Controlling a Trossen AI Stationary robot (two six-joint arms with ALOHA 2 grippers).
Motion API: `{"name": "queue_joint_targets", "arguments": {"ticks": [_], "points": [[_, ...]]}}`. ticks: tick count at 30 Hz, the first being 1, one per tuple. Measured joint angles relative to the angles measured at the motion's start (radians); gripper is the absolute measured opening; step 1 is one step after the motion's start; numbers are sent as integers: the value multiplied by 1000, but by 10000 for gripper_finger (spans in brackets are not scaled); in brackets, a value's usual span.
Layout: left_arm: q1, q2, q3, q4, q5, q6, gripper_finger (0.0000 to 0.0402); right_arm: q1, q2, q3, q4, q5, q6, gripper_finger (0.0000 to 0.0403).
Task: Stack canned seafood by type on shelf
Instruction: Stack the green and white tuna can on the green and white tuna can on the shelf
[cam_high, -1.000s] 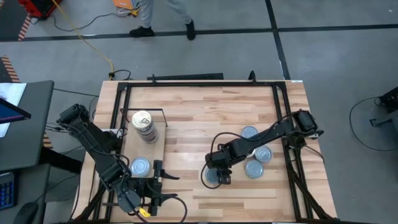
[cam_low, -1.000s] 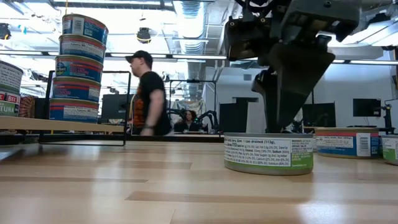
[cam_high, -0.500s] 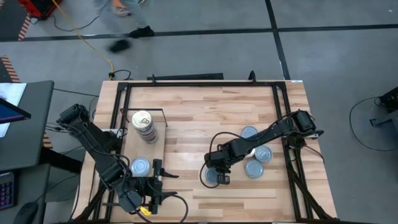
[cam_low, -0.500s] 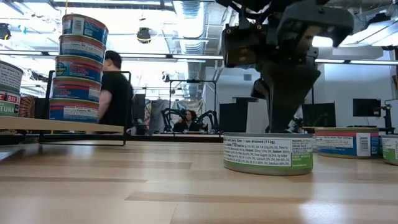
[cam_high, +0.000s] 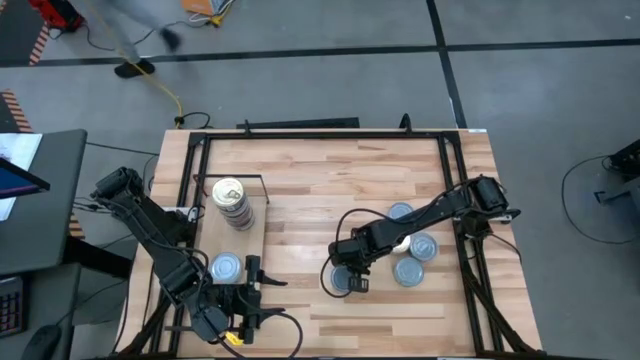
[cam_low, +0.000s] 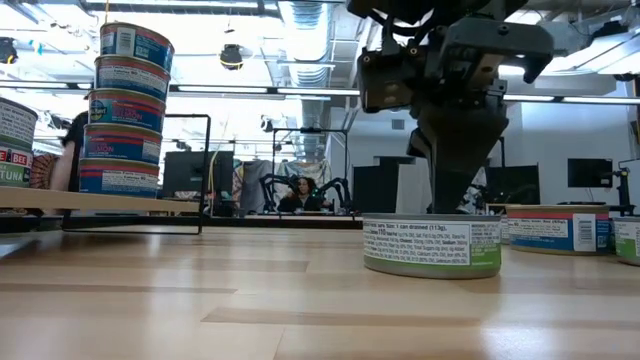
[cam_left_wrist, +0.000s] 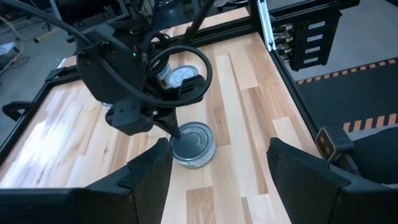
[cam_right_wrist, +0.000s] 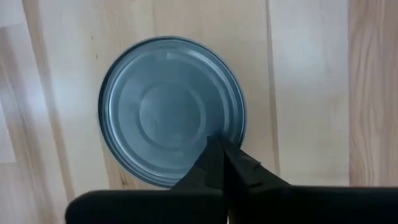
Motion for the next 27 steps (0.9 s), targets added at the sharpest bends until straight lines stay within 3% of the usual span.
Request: {"name": "queue_joint_targets", "arguments": {"ticks": [5,15,27], "points": [[0,0,0,-2,0,-3,251,0,0,0,-15,4,6,23],[0,0,0,-15,1,-8,251,2,-17,0,-37,10,54,87],[0,0,0,-21,1,-14,251,9,-66,-1,-48,55,86,93]]}}
